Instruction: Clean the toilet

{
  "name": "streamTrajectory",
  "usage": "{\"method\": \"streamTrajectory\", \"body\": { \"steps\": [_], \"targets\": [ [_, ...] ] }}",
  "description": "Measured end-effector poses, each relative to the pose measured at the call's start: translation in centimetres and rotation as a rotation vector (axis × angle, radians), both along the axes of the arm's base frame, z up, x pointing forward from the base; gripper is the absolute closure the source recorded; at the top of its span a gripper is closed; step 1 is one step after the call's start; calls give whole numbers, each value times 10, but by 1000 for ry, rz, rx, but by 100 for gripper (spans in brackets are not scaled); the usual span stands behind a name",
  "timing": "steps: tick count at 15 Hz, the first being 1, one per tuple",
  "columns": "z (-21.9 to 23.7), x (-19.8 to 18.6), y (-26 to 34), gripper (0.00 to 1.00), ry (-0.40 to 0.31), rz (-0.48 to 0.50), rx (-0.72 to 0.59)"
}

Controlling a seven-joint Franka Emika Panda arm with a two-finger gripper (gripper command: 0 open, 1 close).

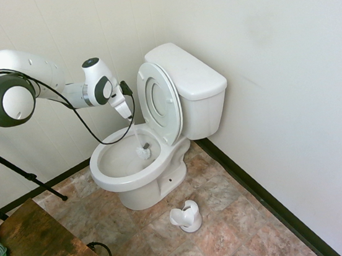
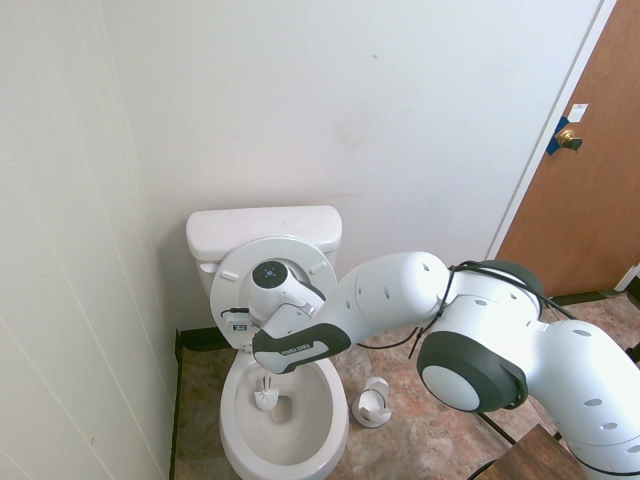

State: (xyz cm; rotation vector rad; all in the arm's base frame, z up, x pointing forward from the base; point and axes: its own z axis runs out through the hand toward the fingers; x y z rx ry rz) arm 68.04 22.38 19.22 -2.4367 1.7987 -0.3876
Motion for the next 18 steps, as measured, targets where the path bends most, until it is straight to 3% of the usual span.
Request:
{"method": "streamTrajectory", "body": {
  "steps": [4,10,15,18],
  "targets": [
    [59,-25,0,100,21,32,-4],
    [165,-62,-48,100,-27,-10,7],
    [204,-65,-122,100,-72,-99,-8],
    [205,-68,-172,100,-64,-156,-36]
  ]
}}
